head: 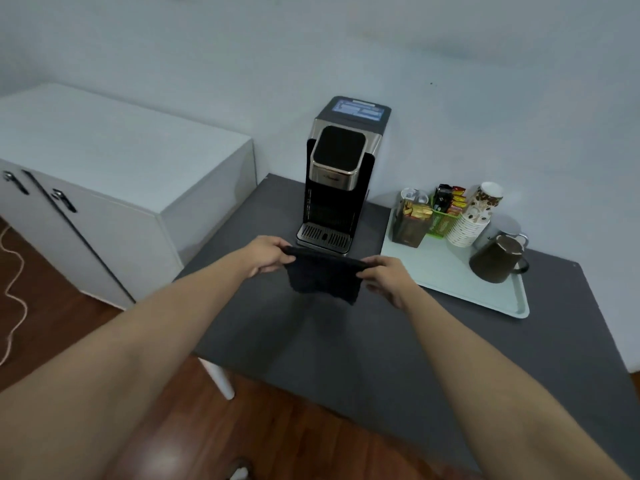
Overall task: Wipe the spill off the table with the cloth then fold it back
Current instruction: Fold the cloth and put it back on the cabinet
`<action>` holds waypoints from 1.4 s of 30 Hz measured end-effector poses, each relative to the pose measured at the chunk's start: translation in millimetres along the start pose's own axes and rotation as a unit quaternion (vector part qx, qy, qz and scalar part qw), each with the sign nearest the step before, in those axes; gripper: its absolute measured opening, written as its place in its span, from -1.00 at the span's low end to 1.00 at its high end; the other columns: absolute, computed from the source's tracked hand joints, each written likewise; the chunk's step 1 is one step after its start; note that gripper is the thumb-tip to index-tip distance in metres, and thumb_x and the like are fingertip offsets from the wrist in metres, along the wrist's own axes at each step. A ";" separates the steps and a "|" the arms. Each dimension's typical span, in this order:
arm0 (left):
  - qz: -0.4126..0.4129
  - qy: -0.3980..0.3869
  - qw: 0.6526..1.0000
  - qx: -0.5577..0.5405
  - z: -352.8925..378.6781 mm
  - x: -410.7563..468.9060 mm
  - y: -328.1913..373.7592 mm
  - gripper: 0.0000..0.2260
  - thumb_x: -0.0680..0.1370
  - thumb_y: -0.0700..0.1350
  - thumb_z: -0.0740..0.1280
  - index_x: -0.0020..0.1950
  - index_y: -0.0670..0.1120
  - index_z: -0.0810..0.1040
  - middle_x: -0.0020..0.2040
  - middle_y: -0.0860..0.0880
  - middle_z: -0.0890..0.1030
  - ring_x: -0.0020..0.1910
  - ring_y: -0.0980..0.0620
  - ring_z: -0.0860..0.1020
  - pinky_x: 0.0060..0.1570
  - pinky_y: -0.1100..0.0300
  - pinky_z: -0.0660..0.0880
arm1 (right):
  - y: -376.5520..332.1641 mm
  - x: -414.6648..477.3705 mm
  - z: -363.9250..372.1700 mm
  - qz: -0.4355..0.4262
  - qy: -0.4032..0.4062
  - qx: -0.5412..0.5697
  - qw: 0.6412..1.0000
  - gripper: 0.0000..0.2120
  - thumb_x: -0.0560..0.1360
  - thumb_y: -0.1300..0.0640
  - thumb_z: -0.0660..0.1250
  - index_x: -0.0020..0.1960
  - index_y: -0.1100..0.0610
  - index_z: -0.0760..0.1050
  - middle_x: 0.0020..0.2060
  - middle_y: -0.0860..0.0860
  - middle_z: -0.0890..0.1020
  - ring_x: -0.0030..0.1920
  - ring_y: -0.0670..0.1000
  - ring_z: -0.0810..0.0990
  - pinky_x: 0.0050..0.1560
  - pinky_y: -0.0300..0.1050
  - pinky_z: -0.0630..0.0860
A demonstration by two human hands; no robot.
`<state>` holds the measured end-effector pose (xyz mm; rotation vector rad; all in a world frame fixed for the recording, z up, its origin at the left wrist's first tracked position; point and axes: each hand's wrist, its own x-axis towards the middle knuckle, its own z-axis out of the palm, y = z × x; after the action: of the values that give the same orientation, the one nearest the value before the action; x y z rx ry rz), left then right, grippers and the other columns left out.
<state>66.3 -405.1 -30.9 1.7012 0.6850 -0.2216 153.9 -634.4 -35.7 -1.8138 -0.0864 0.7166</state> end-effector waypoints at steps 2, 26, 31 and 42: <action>0.018 0.024 1.000 -0.004 -19.5 -6.9 8.1 -0.79 0.48 -0.33 0.33 -0.23 -0.03 0.47 -0.30 -0.02 0.48 -0.36 0.11 0.35 -0.50 0.35 0.28 | -18.2 3.8 12.9 -0.025 -0.006 -0.008 1.000 -0.75 0.40 0.42 0.32 -0.24 0.07 0.50 -0.10 0.13 0.56 -0.07 0.07 0.50 -0.22 -0.16 0.43; 0.112 0.150 0.982 -0.033 -362.9 25.5 50.3 -0.74 0.54 -0.29 0.26 0.23 -0.17 0.48 -0.15 0.06 0.52 0.05 0.05 0.47 0.20 0.14 0.41 | -220.2 97.0 293.4 -0.209 0.021 -0.058 0.976 -0.81 0.47 0.30 0.33 0.09 0.24 0.49 0.05 0.24 0.62 0.05 0.17 0.60 0.18 0.02 0.51; 0.096 0.161 0.982 -0.028 -418.1 34.2 37.3 -0.82 0.54 -0.27 0.27 0.10 -0.07 0.50 -0.11 0.04 0.54 0.02 0.07 0.49 0.16 0.16 0.40 | -230.5 106.3 342.6 -0.225 -0.038 -0.063 0.972 -0.88 0.48 0.29 0.32 0.00 0.16 0.48 -0.06 0.19 0.65 -0.16 0.05 0.63 -0.16 -0.24 0.49; 0.063 0.261 0.961 0.068 -439.6 99.4 19.7 -0.60 0.52 -0.18 0.31 0.36 -0.13 0.40 0.19 -0.16 0.54 0.17 -0.11 0.50 0.22 0.08 0.42 | -213.6 157.9 385.6 -0.185 0.012 -0.187 0.965 -0.51 0.54 0.11 0.24 0.43 0.11 0.20 0.35 0.11 0.41 0.29 0.12 0.43 0.22 -0.07 0.37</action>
<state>62.3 39.1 47.9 1.9480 0.9581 0.2903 146.6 -168.9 13.6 -2.0846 -0.5634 0.4281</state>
